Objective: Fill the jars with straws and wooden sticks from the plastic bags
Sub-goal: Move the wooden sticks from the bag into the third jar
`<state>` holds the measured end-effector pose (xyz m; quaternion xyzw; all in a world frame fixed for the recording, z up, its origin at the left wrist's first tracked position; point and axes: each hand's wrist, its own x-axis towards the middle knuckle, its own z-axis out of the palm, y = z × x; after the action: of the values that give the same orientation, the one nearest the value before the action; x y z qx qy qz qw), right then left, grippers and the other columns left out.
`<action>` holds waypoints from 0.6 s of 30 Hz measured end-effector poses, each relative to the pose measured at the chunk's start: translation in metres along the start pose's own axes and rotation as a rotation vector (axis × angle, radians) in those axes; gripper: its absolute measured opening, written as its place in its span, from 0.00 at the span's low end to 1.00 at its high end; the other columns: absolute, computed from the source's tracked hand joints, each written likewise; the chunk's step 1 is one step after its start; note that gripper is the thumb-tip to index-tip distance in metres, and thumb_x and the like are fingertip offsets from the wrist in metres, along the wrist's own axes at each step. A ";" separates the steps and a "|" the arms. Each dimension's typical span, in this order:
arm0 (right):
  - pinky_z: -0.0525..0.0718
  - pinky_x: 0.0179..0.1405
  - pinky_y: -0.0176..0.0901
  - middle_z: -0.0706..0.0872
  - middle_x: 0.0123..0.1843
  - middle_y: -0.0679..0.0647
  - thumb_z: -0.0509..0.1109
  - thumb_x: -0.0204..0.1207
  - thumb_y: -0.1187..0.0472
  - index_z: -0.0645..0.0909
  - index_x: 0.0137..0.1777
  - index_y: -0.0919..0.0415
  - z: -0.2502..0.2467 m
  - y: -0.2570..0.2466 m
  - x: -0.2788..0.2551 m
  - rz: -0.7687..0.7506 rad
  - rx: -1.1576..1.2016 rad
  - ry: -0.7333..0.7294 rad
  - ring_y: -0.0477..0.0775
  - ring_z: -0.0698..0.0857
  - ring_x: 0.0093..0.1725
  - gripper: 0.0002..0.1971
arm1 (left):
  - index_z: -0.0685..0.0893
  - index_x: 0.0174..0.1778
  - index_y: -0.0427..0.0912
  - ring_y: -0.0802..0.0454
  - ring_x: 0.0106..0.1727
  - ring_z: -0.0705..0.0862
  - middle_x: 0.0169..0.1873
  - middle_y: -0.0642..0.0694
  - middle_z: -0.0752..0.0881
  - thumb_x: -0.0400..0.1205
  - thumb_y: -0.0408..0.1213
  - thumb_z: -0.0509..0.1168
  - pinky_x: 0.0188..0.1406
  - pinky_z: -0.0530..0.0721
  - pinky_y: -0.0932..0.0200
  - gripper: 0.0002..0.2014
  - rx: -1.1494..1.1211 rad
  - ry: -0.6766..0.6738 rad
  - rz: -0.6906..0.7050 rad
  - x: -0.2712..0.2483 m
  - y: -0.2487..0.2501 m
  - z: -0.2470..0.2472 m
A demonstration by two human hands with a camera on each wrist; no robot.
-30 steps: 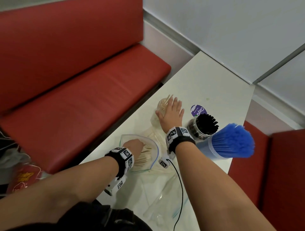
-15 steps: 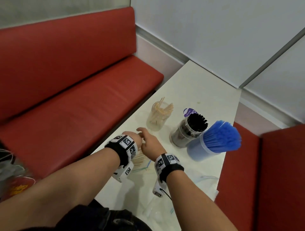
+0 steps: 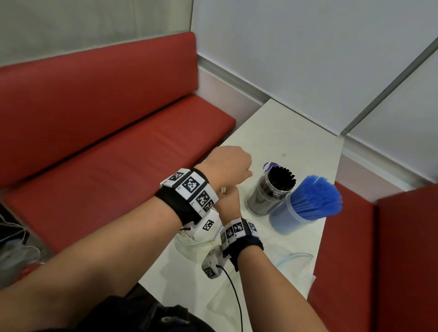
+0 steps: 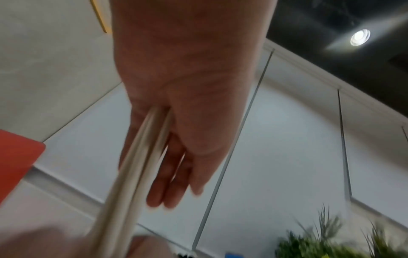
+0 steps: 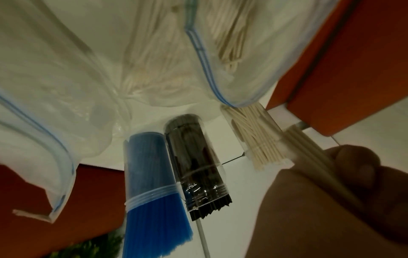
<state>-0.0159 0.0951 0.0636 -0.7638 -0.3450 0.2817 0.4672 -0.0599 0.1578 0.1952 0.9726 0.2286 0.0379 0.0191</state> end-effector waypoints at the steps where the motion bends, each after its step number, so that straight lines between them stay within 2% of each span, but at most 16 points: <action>1: 0.75 0.32 0.27 0.78 0.33 0.44 0.68 0.81 0.72 0.76 0.41 0.60 -0.001 -0.007 0.003 -0.035 -0.008 0.000 0.34 0.75 0.31 0.10 | 0.75 0.30 0.45 0.44 0.37 0.79 0.33 0.49 0.80 0.87 0.51 0.57 0.30 0.68 0.56 0.20 0.021 0.075 0.007 -0.002 0.004 -0.001; 3: 0.78 0.49 0.32 0.78 0.45 0.50 0.64 0.85 0.73 0.76 0.53 0.61 0.001 -0.022 0.005 -0.015 -0.045 -0.088 0.40 0.77 0.47 0.07 | 0.83 0.36 0.46 0.43 0.39 0.83 0.37 0.47 0.84 0.86 0.53 0.55 0.31 0.68 0.56 0.20 0.032 0.162 0.012 -0.006 0.010 0.001; 4: 0.77 0.51 0.39 0.77 0.46 0.53 0.62 0.86 0.73 0.77 0.54 0.63 0.001 -0.027 0.005 -0.007 -0.054 -0.098 0.46 0.75 0.49 0.06 | 0.82 0.34 0.48 0.44 0.38 0.82 0.33 0.49 0.82 0.86 0.54 0.55 0.31 0.67 0.56 0.21 0.003 0.221 -0.003 -0.006 0.010 0.000; 5: 0.76 0.45 0.41 0.77 0.42 0.54 0.62 0.85 0.73 0.79 0.50 0.64 -0.001 -0.028 0.006 -0.034 -0.033 -0.094 0.46 0.74 0.45 0.06 | 0.79 0.31 0.48 0.45 0.36 0.80 0.28 0.53 0.78 0.86 0.55 0.54 0.30 0.66 0.57 0.22 -0.056 0.291 -0.032 -0.005 0.007 -0.003; 6: 0.73 0.35 0.41 0.76 0.34 0.51 0.64 0.82 0.72 0.78 0.41 0.63 -0.004 -0.030 0.003 -0.070 0.021 -0.065 0.45 0.73 0.37 0.09 | 0.76 0.28 0.47 0.47 0.33 0.77 0.24 0.54 0.73 0.86 0.56 0.54 0.30 0.65 0.57 0.24 -0.121 0.350 -0.075 -0.004 0.004 -0.008; 7: 0.69 0.27 0.41 0.72 0.26 0.49 0.65 0.78 0.71 0.73 0.32 0.59 -0.007 -0.032 0.002 -0.081 0.083 -0.027 0.45 0.69 0.29 0.13 | 0.74 0.26 0.47 0.48 0.32 0.75 0.21 0.54 0.71 0.86 0.56 0.53 0.30 0.65 0.57 0.25 -0.173 0.391 -0.116 -0.003 0.001 -0.011; 8: 0.65 0.25 0.42 0.69 0.23 0.49 0.64 0.76 0.70 0.67 0.30 0.57 -0.010 -0.035 -0.001 -0.087 0.084 -0.022 0.47 0.66 0.26 0.16 | 0.73 0.25 0.46 0.48 0.32 0.74 0.20 0.54 0.70 0.86 0.57 0.53 0.30 0.65 0.56 0.26 -0.200 0.406 -0.138 -0.003 -0.001 -0.012; 9: 0.66 0.28 0.44 0.68 0.24 0.51 0.64 0.78 0.71 0.65 0.31 0.57 -0.012 -0.039 -0.002 -0.080 0.049 -0.050 0.48 0.66 0.27 0.17 | 0.74 0.24 0.45 0.47 0.31 0.75 0.20 0.53 0.70 0.86 0.57 0.54 0.29 0.65 0.56 0.27 -0.199 0.392 -0.133 -0.002 -0.001 -0.012; 11: 0.72 0.34 0.46 0.71 0.29 0.50 0.62 0.83 0.74 0.67 0.35 0.56 -0.014 -0.048 -0.004 -0.039 0.044 -0.125 0.45 0.70 0.28 0.18 | 0.81 0.26 0.44 0.47 0.32 0.80 0.21 0.52 0.76 0.85 0.58 0.54 0.29 0.67 0.56 0.28 -0.205 0.313 -0.081 -0.002 0.001 -0.013; 12: 0.74 0.30 0.44 0.73 0.28 0.48 0.63 0.84 0.72 0.69 0.36 0.56 -0.017 -0.052 -0.006 -0.028 0.085 -0.111 0.42 0.72 0.26 0.16 | 0.86 0.29 0.45 0.50 0.34 0.84 0.24 0.52 0.82 0.85 0.59 0.55 0.32 0.71 0.57 0.27 -0.320 0.278 -0.063 -0.001 0.001 -0.013; 13: 0.72 0.23 0.42 0.73 0.24 0.48 0.65 0.84 0.68 0.70 0.36 0.58 -0.022 -0.055 -0.008 -0.020 0.147 -0.095 0.42 0.71 0.22 0.14 | 0.90 0.34 0.47 0.55 0.38 0.87 0.29 0.52 0.88 0.85 0.60 0.56 0.38 0.76 0.59 0.26 -0.567 0.262 -0.062 -0.001 -0.002 -0.015; 14: 0.69 0.20 0.39 0.72 0.21 0.47 0.67 0.84 0.64 0.71 0.35 0.58 -0.028 -0.060 -0.009 -0.021 0.190 -0.080 0.44 0.69 0.19 0.15 | 0.92 0.38 0.47 0.59 0.42 0.89 0.34 0.52 0.91 0.85 0.60 0.57 0.45 0.80 0.62 0.25 -0.920 0.265 -0.085 -0.001 -0.004 -0.017; 15: 0.68 0.19 0.37 0.71 0.20 0.48 0.68 0.84 0.60 0.72 0.34 0.58 -0.036 -0.066 -0.010 -0.033 0.224 -0.071 0.46 0.69 0.18 0.16 | 0.92 0.41 0.44 0.57 0.45 0.91 0.38 0.50 0.93 0.86 0.59 0.58 0.51 0.83 0.62 0.25 -1.266 0.305 -0.140 0.000 -0.007 -0.018; 16: 0.68 0.19 0.37 0.71 0.19 0.48 0.70 0.83 0.59 0.73 0.33 0.58 -0.044 -0.074 -0.012 -0.059 0.253 -0.058 0.48 0.69 0.18 0.17 | 0.92 0.43 0.41 0.52 0.47 0.91 0.41 0.46 0.93 0.87 0.57 0.56 0.55 0.85 0.58 0.26 -1.521 0.370 -0.224 0.002 -0.011 -0.017; 17: 0.68 0.19 0.37 0.71 0.19 0.48 0.71 0.83 0.58 0.75 0.31 0.57 -0.053 -0.085 -0.011 -0.094 0.298 -0.039 0.48 0.69 0.18 0.17 | 0.91 0.43 0.39 0.48 0.47 0.91 0.41 0.42 0.93 0.88 0.56 0.55 0.57 0.85 0.54 0.27 -1.662 0.401 -0.321 0.003 -0.015 -0.013; 18: 0.68 0.19 0.37 0.72 0.19 0.48 0.72 0.83 0.58 0.76 0.30 0.57 -0.062 -0.098 -0.010 -0.125 0.360 -0.026 0.48 0.69 0.18 0.18 | 0.91 0.43 0.39 0.45 0.46 0.90 0.40 0.42 0.92 0.89 0.54 0.54 0.59 0.84 0.50 0.27 -1.713 0.379 -0.410 0.003 -0.019 -0.008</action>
<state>-0.0009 0.0864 0.1786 -0.6411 -0.3419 0.3192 0.6085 -0.0662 0.1758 0.2020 0.5428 0.2904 0.3508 0.7057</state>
